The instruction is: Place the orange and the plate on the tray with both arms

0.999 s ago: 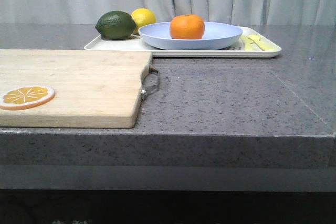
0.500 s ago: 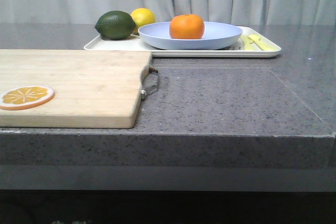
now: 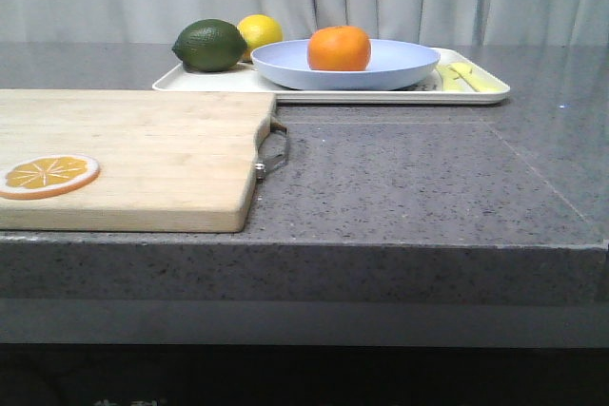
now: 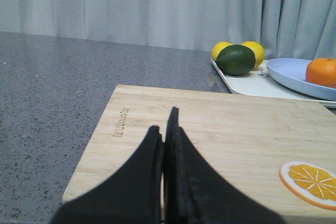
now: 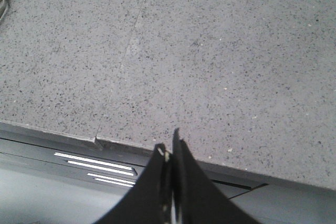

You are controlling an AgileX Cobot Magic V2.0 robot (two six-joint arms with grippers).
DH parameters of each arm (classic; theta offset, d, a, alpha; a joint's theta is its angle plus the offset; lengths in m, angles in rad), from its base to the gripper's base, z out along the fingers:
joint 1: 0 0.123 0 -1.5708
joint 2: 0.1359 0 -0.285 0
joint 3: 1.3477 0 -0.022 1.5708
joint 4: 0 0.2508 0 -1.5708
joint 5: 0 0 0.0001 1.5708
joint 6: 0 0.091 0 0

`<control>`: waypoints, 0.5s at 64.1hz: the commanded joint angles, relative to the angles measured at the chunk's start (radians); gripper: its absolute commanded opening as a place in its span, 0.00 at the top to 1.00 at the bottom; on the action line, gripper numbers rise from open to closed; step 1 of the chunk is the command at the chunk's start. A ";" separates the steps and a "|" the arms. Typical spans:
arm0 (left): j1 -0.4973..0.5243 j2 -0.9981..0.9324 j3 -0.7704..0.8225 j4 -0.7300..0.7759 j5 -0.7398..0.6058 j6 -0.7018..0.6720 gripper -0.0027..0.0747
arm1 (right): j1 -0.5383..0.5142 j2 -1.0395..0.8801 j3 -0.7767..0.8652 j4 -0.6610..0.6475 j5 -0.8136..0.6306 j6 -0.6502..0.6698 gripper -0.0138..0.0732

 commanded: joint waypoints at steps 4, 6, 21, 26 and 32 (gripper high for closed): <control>-0.006 -0.020 0.007 -0.010 -0.085 -0.007 0.99 | -0.001 0.003 -0.025 0.001 -0.058 -0.002 0.92; -0.006 -0.020 0.007 -0.010 -0.085 -0.007 0.99 | -0.001 0.003 -0.025 0.001 -0.058 -0.002 0.92; -0.006 -0.020 0.007 -0.010 -0.085 -0.007 0.99 | -0.001 -0.004 -0.019 0.001 -0.063 -0.002 0.92; -0.006 -0.020 0.007 -0.010 -0.085 -0.007 0.99 | -0.008 -0.035 0.008 -0.014 -0.092 -0.010 0.92; -0.006 -0.020 0.007 -0.010 -0.085 -0.007 0.99 | -0.025 -0.112 0.099 -0.037 -0.235 -0.028 0.92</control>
